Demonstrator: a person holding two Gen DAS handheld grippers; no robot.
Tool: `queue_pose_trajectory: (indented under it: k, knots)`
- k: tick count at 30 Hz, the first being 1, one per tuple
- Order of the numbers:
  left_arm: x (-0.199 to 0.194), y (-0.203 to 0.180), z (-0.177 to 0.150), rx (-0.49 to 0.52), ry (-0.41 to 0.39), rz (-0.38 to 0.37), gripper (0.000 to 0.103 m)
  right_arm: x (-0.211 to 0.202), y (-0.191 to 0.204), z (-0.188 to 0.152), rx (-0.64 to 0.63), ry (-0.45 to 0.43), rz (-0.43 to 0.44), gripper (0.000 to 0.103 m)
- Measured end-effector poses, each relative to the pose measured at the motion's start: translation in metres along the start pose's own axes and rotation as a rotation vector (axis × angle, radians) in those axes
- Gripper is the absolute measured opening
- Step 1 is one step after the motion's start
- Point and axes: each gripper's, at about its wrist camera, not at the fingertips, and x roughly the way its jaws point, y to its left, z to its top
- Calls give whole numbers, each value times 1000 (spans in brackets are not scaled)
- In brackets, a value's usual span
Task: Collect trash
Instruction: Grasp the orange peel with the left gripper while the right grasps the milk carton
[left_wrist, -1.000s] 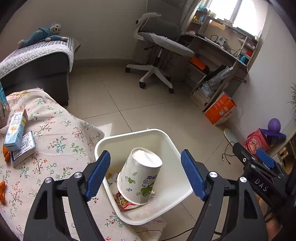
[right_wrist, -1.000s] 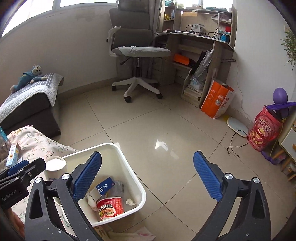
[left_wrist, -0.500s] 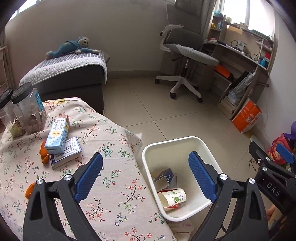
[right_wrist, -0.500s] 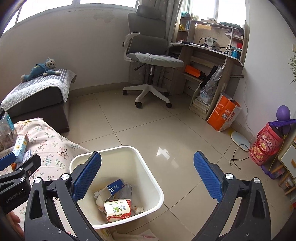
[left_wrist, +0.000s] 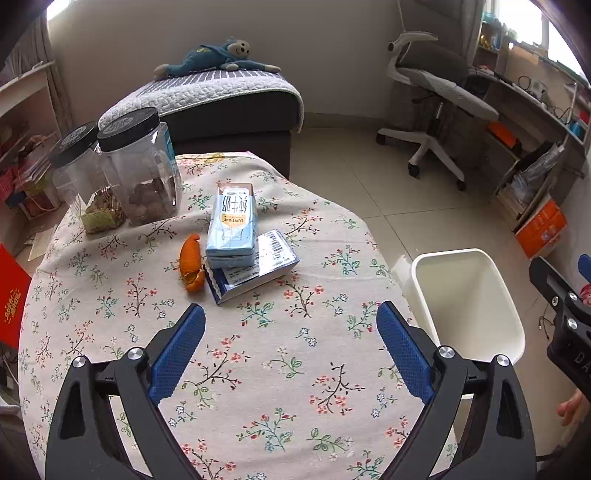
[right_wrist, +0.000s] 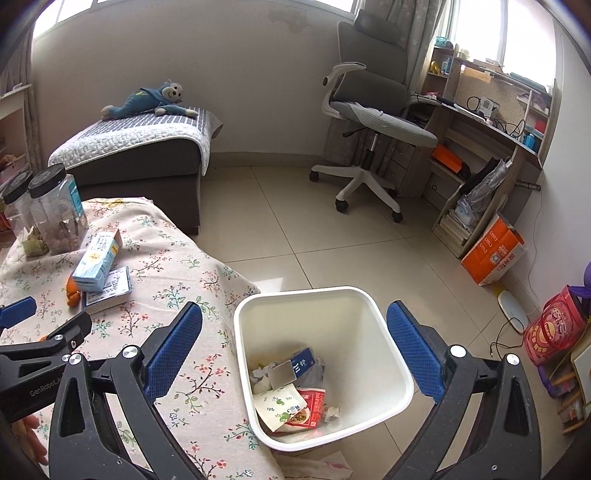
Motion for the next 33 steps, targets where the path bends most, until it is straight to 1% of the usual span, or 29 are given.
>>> queue_pose_trajectory:
  k: [2,6,10,11,13,14,15,17,18,20,21,22,25,29,33]
  knots:
    - [7,20,-4,-2,26,31,91,1,12,1,-15,9,20,96]
    - [33,62,-15,-17,129,83,91,5,36,1,-57,41,58,96]
    - [61,95,-31,-40,239,96,90,12,57,0,-106,70,80,96]
    - [66,100,-36,-39,260,98,88,16,62,0,-115,79,88,96]
    - [78,109,-46,-31,306,75,77,23,71,-1,-128,102,121,96]
    - [83,113,-51,-30,331,56,67,28,77,0,-136,113,144,96]
    - [82,115,-53,-23,314,39,66,33,83,-1,-141,122,165,96]
    - [77,115,-55,10,304,17,50,47,98,-2,-139,168,255,96]
    - [74,115,-55,14,302,-15,25,53,105,-2,-126,198,309,96]
    - [68,119,-57,-4,308,-63,25,65,119,3,-101,232,366,96]
    - [65,122,-59,-10,309,-70,24,70,130,6,-98,237,392,96]
    - [61,126,-61,-14,307,-68,24,73,142,11,-106,235,411,96]
    - [47,142,-65,-45,288,-58,24,84,177,25,-151,218,432,96]
    - [26,171,-66,-106,237,-25,24,106,216,38,-194,223,418,96]
    - [13,198,-68,-166,218,-16,24,138,242,41,-217,258,373,96]
